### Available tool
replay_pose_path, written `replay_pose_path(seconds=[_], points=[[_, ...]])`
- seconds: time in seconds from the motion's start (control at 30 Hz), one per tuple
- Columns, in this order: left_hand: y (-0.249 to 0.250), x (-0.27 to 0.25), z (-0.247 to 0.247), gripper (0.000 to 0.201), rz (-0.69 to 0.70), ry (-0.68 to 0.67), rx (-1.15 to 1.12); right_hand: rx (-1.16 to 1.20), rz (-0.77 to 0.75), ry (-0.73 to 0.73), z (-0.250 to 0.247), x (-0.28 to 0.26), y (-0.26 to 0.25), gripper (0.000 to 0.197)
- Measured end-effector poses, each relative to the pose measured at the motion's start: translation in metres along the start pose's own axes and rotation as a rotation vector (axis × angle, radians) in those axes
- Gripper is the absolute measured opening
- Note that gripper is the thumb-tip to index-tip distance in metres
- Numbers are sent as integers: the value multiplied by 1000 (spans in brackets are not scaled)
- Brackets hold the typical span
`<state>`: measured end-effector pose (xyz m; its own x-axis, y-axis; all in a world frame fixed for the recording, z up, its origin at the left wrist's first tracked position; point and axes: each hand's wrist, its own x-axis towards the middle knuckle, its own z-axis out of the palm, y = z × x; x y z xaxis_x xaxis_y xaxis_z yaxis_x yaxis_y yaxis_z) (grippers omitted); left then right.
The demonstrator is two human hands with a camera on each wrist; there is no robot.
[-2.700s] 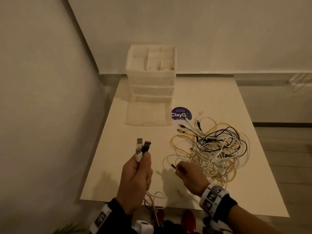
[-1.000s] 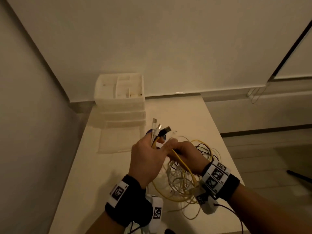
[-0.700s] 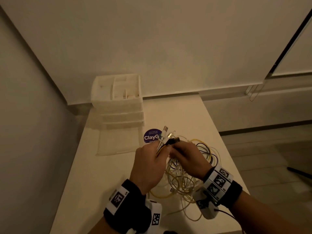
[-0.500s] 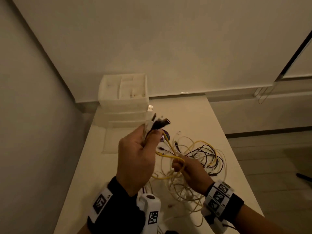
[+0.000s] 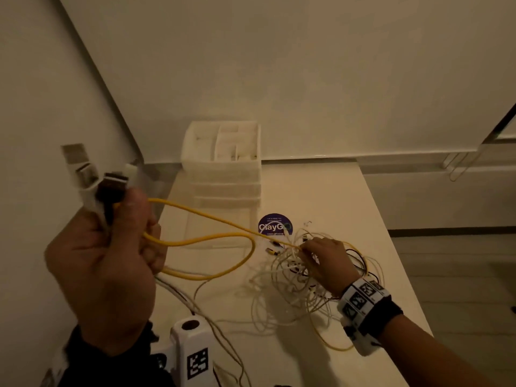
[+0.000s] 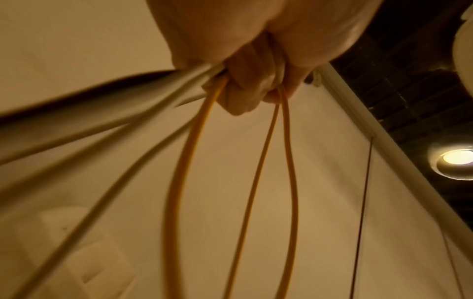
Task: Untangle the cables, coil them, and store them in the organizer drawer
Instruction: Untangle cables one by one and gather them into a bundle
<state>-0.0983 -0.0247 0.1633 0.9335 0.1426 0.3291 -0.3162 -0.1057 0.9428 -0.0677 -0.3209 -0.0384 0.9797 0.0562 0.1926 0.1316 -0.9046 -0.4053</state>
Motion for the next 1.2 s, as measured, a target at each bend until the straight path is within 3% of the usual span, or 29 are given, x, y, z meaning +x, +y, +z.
replay_pose_path(seconds=[0.03, 0.17, 0.3, 0.37, 0.43, 0.5, 0.53, 0.57, 0.67, 0.73, 0.87, 0.93, 1.1, 1.2], points=[[-2, 1, -1, 38, 18, 31, 8, 16, 34, -4, -4, 3, 1, 12], [-14, 1, -16, 31, 165, 95, 567, 196, 144, 48, -31, 7, 0, 4], [-21, 8, -26, 48, 135, 268, 513, 255, 237, 6, -55, 10, -7, 10], [-25, 12, -32, 68, 31, 279, 409, 211, 207, 137, -74, 14, -13, 9], [-22, 10, -31, 73, 28, 242, 330, 172, 118, 179, -88, 17, -20, 11], [0, 2, -11, 44, 103, 141, 314, 84, 56, 60, -91, 19, -30, 16], [11, -3, 2, 21, 171, 60, 339, 66, 43, 20, -90, 19, -31, 18], [21, -6, 14, 11, 265, -21, 355, 84, 38, 8, -89, 18, -32, 21], [43, -15, 51, 22, 534, -340, 358, 219, -20, 47, -100, 14, -35, 25], [38, -8, 75, 28, 632, -469, 414, 263, -112, 96, -111, 13, -43, 32], [-4, 30, 118, 28, 485, -478, 745, 338, -93, 127, -118, 23, -45, 4], [-27, 41, 123, 30, 437, -465, 810, 339, -96, 110, -117, 23, -43, 7], [-50, 40, 135, 19, 402, -562, 683, 353, -153, 78, -110, 15, -38, 10], [-56, 40, 141, 17, 302, -519, 597, 371, -115, 62, -111, 15, -33, 6]])
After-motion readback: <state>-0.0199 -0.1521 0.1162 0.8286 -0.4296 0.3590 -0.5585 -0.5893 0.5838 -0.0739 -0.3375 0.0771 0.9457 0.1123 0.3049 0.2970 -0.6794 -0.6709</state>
